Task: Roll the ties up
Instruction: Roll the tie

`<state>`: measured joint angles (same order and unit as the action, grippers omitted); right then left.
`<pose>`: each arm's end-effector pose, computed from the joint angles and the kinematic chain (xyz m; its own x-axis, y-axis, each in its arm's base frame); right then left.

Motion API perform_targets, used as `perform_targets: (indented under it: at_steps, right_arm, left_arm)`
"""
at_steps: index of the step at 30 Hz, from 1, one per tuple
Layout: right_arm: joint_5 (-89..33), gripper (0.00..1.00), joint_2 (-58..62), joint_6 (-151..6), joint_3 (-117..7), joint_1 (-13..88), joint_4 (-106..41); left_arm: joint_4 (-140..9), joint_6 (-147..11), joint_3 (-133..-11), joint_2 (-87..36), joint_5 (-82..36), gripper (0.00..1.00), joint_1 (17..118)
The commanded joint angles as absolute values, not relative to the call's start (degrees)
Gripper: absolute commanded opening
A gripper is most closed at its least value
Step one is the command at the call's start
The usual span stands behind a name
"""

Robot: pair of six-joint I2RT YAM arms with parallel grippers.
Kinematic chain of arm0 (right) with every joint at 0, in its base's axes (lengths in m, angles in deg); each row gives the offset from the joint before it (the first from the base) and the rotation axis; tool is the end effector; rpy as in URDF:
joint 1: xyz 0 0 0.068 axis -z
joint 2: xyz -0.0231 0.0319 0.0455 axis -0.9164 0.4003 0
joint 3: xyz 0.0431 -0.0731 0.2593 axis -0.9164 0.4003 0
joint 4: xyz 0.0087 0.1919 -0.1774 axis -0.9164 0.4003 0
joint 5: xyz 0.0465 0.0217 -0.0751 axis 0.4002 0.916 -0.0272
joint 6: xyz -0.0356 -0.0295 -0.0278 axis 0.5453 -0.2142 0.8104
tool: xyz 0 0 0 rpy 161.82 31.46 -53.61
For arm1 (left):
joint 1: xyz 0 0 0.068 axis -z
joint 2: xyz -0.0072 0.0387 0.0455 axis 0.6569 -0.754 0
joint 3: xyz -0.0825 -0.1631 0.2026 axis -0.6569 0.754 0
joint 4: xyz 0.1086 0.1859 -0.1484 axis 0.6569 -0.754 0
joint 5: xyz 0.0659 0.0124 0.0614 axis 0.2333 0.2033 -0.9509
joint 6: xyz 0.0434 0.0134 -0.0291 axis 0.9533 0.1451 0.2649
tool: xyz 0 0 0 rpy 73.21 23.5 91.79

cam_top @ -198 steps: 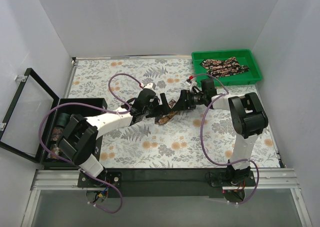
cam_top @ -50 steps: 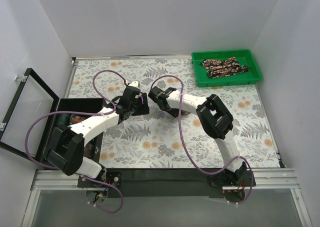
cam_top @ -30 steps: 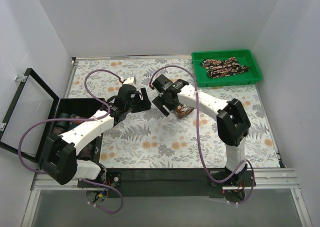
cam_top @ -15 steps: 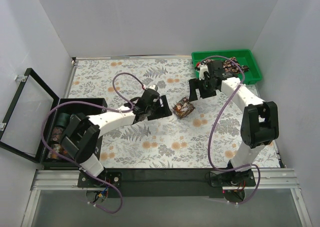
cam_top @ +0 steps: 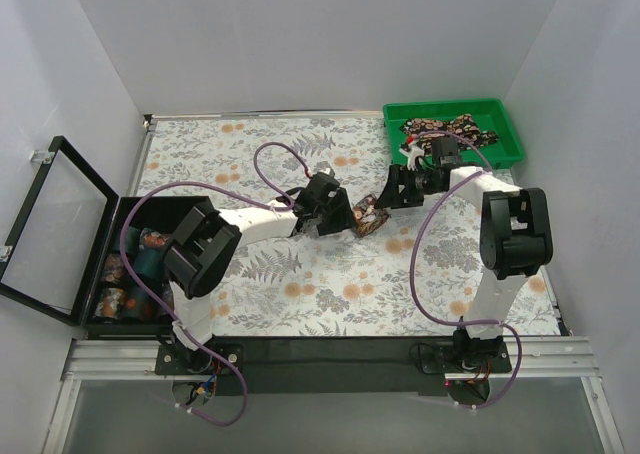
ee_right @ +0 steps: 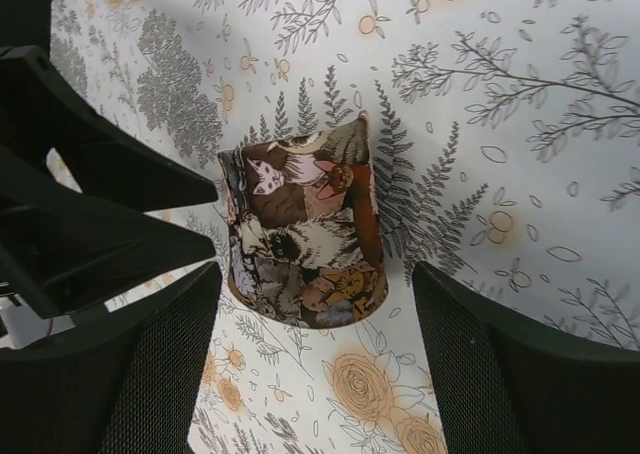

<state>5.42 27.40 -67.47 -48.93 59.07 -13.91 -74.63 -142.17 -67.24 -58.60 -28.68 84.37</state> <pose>0.3772 0.0723 0.1837 -0.8376 -0.0837 -0.5398 -0.4342 0.7016 0.5650 0.2915 -0.2768 0.1661 -0.7407 -0.6717 -0.0136 -0.4918 0.5559 -0.6702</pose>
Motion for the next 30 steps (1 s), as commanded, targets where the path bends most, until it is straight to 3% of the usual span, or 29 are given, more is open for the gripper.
perform_targets:
  at_steps: [1, 16, 22, 30]
  right_arm:
    - [12.8, 0.69, 28.4, -69.9, -47.0, 58.9, -20.4]
    - [17.9, 0.63, 28.3, -79.3, -35.5, 57.6, -37.3]
    - [14.5, 0.61, 26.8, -84.8, -33.6, 54.2, -42.5]
    - [8.6, 0.58, 25.3, -102.3, -25.6, 49.0, -61.7]
  left_arm:
    - [-74.2, -141.6, -69.3, -59.0, -29.0, 0.47, 84.7]
    - [-76.0, -137.3, -70.0, -60.2, -33.5, 0.44, 84.6]
    - [-77.4, -135.2, -69.1, -58.8, -36.6, 0.44, 84.0]
    - [-80.0, -131.5, -66.8, -53.3, -42.8, 0.45, 82.4]
